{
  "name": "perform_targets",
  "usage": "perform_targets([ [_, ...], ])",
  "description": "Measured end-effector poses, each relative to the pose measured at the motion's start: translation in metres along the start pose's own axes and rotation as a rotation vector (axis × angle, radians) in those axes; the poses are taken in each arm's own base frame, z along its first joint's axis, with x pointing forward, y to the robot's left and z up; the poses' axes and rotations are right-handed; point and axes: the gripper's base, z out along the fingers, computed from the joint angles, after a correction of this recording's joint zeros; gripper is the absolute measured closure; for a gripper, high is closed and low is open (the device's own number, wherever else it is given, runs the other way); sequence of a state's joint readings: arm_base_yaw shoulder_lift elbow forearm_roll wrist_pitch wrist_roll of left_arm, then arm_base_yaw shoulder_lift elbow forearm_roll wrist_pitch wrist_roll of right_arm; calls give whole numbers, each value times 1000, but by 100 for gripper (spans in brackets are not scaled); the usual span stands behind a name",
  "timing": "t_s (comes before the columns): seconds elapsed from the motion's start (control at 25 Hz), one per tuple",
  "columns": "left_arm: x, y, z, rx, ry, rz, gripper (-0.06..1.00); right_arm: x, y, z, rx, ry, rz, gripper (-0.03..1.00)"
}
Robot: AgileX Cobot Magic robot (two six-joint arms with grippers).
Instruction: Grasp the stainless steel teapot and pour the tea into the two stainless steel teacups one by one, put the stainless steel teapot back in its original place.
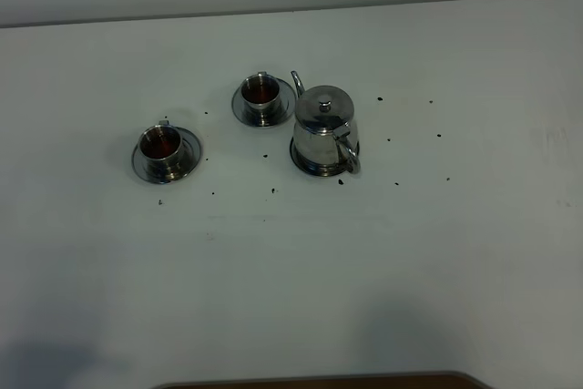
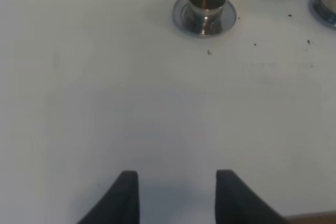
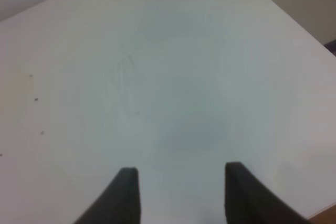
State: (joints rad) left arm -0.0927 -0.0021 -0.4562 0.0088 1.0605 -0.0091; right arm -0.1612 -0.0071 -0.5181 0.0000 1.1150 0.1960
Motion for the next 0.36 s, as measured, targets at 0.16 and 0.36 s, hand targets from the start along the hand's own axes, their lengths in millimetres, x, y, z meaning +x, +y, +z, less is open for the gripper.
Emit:
perform_targets([
  [0.16,0,0,0,0,0,0,55,0,0,0,0,0,0,58],
  [0.36,0,0,0,0,0,0,55,0,0,0,0,-1,0,58],
])
